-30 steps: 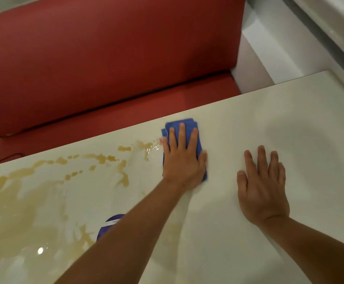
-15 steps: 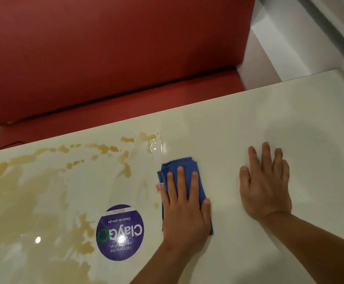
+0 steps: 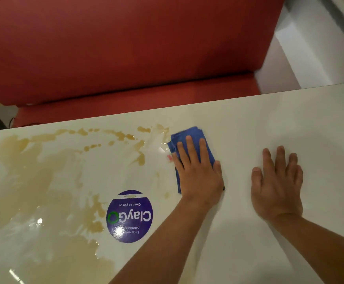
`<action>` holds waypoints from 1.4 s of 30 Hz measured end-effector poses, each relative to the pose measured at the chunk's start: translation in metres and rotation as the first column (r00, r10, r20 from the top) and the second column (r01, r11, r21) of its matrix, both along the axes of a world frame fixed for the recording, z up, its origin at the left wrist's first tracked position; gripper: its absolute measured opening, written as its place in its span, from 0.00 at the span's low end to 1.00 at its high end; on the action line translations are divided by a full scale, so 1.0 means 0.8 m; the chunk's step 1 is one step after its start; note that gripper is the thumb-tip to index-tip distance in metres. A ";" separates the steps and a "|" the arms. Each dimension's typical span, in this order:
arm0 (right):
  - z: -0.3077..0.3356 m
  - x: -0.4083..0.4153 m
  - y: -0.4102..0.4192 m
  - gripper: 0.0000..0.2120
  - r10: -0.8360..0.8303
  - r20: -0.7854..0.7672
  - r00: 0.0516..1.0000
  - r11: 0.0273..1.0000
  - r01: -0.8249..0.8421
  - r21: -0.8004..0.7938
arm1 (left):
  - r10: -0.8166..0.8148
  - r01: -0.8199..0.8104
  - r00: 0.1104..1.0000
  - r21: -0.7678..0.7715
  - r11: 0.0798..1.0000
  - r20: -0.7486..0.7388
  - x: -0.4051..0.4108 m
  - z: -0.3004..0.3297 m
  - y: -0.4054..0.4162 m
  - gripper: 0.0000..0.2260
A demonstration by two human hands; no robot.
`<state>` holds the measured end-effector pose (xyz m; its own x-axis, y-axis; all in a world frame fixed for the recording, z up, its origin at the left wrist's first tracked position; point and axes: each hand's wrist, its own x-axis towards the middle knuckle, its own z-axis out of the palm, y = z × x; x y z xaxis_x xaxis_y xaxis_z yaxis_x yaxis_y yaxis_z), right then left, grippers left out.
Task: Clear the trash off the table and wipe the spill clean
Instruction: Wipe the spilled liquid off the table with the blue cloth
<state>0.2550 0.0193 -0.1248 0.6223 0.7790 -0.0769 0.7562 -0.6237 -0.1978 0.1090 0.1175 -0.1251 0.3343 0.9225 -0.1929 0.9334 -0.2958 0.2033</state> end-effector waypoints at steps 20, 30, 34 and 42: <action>-0.006 0.001 0.000 0.31 0.002 0.008 1.000 1.000 -0.003 0.027 | 0.106 -0.106 0.994 0.012 0.994 0.006 -0.023 -0.002 0.069 0.31; -0.006 0.002 -0.001 0.31 0.011 0.000 1.000 1.000 -0.011 0.014 | -0.029 0.030 0.999 0.061 0.998 -0.026 -0.080 -0.008 -0.069 0.32; -0.005 0.002 -0.001 0.32 0.010 -0.018 1.000 1.000 -0.010 0.020 | -0.056 0.056 0.998 0.033 0.998 -0.002 -0.068 -0.006 0.006 0.33; 0.001 0.001 -0.002 0.36 0.030 -0.018 0.999 0.999 -0.030 -0.040 | -0.048 0.049 0.999 0.035 0.998 -0.012 -0.068 0.000 0.045 0.32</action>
<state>0.2560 0.0174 -0.1242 0.5971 0.7933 -0.1193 0.7714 -0.6086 -0.1861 0.0544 0.1536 -0.1251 0.3768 0.9116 -0.1646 0.9200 -0.3475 0.1813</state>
